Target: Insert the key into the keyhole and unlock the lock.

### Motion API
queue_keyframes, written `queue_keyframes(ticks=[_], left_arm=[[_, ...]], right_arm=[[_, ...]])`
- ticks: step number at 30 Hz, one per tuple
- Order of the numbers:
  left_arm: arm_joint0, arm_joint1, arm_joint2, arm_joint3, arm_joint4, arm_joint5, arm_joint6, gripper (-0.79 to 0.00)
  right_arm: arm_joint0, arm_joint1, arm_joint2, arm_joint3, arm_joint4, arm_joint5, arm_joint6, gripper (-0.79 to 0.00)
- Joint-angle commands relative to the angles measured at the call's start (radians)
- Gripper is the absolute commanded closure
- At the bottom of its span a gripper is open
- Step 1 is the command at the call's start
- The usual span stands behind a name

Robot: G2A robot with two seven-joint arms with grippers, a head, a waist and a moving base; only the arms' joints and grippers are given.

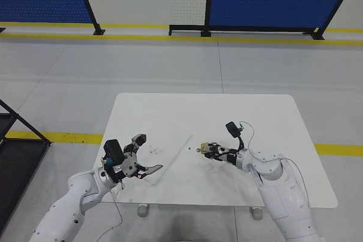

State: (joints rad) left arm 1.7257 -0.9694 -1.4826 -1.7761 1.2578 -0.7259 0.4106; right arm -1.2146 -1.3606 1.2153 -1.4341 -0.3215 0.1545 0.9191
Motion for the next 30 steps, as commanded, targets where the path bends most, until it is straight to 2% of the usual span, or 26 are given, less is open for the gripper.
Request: queue_keyframes(ticks=[1,15,27,28,29,30], left_arm=[[0.000,0.000,0.000,0.000,0.000,0.000,0.000,-0.785],[0.000,0.000,0.000,0.000,0.000,0.000,0.000,-0.785],[0.000,0.000,0.000,0.000,0.000,0.000,0.000,-0.785],[0.000,0.000,0.000,0.000,0.000,0.000,0.000,-0.785],[0.000,0.000,0.000,0.000,0.000,0.000,0.000,-0.785],[0.000,0.000,0.000,0.000,0.000,0.000,0.000,-0.785]], right_arm=[[0.011,-0.001,-0.017,0.013,-0.015,0.015,-0.009,0.000],[0.080,-0.008,-0.107,0.132,-0.081,0.099,-0.054,0.000],[0.091,-0.004,-0.131,0.141,-0.118,0.132,-0.067,0.000],[0.090,-0.003,-0.131,0.138,-0.117,0.134,-0.067,-0.132],[0.090,-0.003,-0.130,0.134,-0.116,0.137,-0.067,-0.351],[0.089,-0.002,-0.129,0.129,-0.116,0.139,-0.069,-0.785]])
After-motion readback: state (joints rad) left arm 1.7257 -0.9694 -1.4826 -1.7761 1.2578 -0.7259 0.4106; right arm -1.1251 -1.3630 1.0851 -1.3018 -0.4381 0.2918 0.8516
